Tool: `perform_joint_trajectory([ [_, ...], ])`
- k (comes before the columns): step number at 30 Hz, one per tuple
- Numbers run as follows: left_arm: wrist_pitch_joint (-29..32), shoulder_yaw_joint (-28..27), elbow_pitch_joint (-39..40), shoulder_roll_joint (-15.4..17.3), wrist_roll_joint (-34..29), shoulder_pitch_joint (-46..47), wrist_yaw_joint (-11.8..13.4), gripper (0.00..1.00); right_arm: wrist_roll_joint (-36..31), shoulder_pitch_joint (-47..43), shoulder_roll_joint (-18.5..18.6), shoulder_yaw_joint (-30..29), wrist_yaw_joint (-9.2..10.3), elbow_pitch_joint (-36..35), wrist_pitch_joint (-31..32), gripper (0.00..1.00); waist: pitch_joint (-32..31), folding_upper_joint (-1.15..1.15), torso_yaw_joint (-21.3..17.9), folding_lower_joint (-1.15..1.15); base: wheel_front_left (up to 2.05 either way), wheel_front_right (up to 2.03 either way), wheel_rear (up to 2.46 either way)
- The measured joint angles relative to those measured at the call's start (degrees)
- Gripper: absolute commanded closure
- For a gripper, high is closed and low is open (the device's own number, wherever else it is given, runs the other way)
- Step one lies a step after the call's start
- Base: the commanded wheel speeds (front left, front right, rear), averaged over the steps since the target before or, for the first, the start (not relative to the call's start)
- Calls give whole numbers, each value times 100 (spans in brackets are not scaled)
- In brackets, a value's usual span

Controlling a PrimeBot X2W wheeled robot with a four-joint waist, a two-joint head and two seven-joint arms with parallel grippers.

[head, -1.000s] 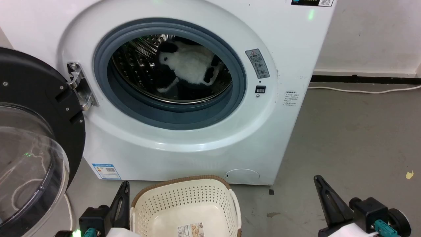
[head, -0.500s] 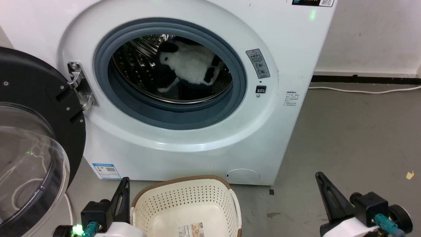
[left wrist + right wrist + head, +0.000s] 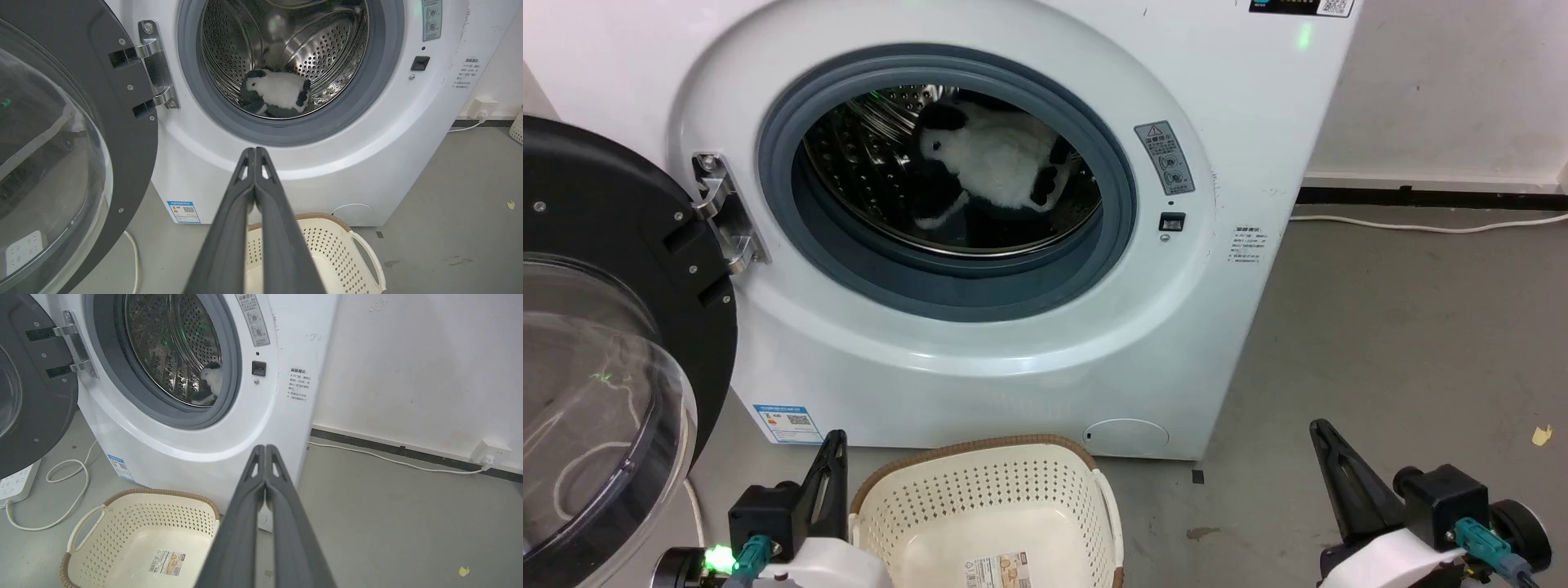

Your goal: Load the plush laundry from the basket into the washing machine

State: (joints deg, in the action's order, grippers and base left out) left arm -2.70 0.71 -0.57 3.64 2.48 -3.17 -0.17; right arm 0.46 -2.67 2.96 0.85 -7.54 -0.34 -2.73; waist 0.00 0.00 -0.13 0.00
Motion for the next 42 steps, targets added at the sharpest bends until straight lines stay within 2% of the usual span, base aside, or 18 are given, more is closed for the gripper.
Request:
perform_joint_trajectory([
  [22,263,-52,27,-67,-200,226,1,100,-2,195,-1,-68,0,18,270,100,0,0,13,0,0,0,0],
  [42,268,-68,30,-75,-238,227,1,100,-2,201,-1,-71,0,20,270,100,0,0,13,0,0,0,0],
])
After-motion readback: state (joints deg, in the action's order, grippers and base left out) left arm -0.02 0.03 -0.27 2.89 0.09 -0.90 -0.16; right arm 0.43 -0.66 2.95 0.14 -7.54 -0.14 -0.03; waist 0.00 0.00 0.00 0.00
